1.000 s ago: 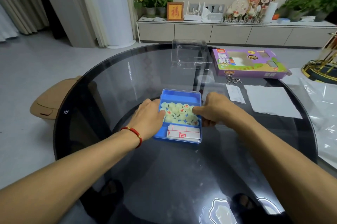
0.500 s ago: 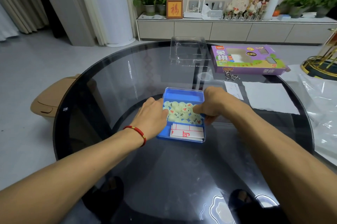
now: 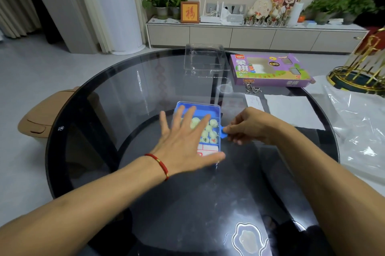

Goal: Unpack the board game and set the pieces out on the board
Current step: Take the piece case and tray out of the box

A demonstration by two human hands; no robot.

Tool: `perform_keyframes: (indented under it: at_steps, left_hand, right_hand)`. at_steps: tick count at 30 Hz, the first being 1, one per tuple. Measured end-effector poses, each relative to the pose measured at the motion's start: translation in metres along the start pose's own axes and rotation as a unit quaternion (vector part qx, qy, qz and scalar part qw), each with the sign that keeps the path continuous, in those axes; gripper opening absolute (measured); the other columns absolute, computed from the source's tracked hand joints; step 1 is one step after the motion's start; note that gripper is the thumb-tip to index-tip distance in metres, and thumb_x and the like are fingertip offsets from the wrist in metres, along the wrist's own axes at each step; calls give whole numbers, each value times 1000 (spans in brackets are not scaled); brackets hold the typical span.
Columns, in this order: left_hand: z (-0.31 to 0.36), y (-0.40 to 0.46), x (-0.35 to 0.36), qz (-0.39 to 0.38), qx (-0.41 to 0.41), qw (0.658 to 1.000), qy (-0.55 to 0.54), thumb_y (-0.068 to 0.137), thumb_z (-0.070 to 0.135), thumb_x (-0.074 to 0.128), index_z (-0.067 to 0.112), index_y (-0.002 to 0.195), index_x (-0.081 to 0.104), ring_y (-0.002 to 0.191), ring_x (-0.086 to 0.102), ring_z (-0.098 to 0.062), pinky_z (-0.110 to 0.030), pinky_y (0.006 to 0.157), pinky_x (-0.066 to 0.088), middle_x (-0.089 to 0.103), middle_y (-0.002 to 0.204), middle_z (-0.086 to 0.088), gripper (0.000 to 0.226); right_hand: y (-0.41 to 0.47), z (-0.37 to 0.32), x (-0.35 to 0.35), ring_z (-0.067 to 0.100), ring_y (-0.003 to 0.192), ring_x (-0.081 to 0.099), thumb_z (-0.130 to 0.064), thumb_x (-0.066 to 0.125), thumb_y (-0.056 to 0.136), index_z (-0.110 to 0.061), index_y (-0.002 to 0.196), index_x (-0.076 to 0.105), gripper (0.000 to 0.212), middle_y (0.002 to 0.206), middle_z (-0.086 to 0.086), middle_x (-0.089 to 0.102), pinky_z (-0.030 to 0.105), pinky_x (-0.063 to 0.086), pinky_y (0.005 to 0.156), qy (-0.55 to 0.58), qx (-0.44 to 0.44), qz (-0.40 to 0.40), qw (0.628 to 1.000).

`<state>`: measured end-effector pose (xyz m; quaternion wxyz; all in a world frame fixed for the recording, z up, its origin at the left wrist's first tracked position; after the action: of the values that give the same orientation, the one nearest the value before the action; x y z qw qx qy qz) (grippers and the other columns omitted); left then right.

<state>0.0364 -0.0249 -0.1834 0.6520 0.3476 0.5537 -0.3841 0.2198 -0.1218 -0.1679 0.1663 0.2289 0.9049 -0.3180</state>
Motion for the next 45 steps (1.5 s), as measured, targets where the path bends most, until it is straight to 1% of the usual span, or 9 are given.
perform_keyframes:
  at_steps: [6, 11, 17, 22, 26, 34, 38, 42, 45]
  left_hand:
    - [14, 2, 13, -1, 10, 1000, 19, 74, 85, 45, 42, 152, 18, 149, 8, -29, -70, 113, 6, 15, 162, 3, 93]
    - [17, 0, -9, 65, -26, 983, -168, 60, 85, 40, 41, 144, 41, 144, 26, -16, -54, 114, 25, 33, 155, 10, 95]
    - [-28, -20, -48, 176, -87, 871, -450, 79, 63, 54, 37, 141, 45, 113, 58, 5, -14, 94, 46, 55, 138, 9, 68]
    - [-85, -36, -51, 199, -241, 749, -584, 97, 15, 56, 18, 135, 47, 84, 71, -29, -49, 68, 63, 59, 123, -13, 39]
    - [-117, -43, -37, 163, -292, 771, -541, 91, -6, 57, 9, 140, 44, 63, 70, -27, -44, 65, 62, 70, 105, -15, 52]
    - [-140, -39, -17, 109, -314, 817, -471, 88, -7, 58, 6, 142, 44, 59, 64, -20, -33, 55, 59, 68, 89, -15, 57]
    - [-139, -36, -18, 115, -313, 827, -453, 85, -11, 55, 5, 141, 44, 54, 58, -19, -28, 47, 49, 65, 77, -8, 59]
    - [-150, -27, -19, 147, -319, 803, -481, 89, -13, 50, 6, 143, 44, 56, 55, -20, -23, 39, 41, 59, 84, -8, 57]
    - [-169, -20, -22, 171, -329, 804, -464, 89, -10, 51, 11, 141, 46, 57, 57, -20, -25, 44, 43, 61, 87, -7, 56]
  right_hand:
    - [0, 0, 5, 13, 57, 62, -31, 74, 92, -6, 92, 73, 25, 72, 4, 74, 26, 52, 53, -91, -25, 29, 995]
    - [2, 0, 5, 14, 56, 59, -27, 71, 95, -4, 91, 73, 24, 69, 4, 73, 30, 47, 56, -96, -32, 31, 994]
    - [10, 6, 0, 11, 49, 61, -27, 67, 96, -5, 86, 71, 24, 78, 11, 77, 29, 50, 53, -76, -26, 84, 993]
    - [15, 2, 2, 15, 65, 70, -32, 65, 97, -12, 93, 70, 21, 82, 3, 76, 31, 58, 57, -191, -82, 151, 966]
    - [1, -16, 2, 16, 88, 65, -34, 58, 100, -18, 106, 69, 20, 102, -1, 73, 35, 57, 76, -259, -238, 245, 903]
    - [-39, -33, 26, 6, 106, 59, -80, 67, 68, -32, 131, 61, 79, 122, -15, 61, 23, 47, 89, -368, -301, -30, 879]
    - [-35, -34, 34, 12, 104, 62, -52, 71, 89, -24, 127, 65, 47, 121, -7, 67, 18, 45, 85, -439, -355, 2, 825]
    - [-31, -33, 23, 16, 80, 65, -26, 67, 95, -19, 98, 71, 9, 89, -4, 72, 40, 53, 73, -284, -409, 110, 860]
    - [-31, -34, 6, 8, 83, 68, -24, 68, 96, -20, 97, 72, 6, 89, -11, 72, 28, 57, 69, -106, -379, 186, 900]
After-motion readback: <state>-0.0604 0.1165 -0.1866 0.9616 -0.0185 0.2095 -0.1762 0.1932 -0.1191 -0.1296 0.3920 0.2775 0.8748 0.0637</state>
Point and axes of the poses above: each hand's wrist, its own y-axis towards the middle knuckle, its own x-axis out of the palm, z = x × y, the point moved 2 cm from there along y, towards the middle knuckle
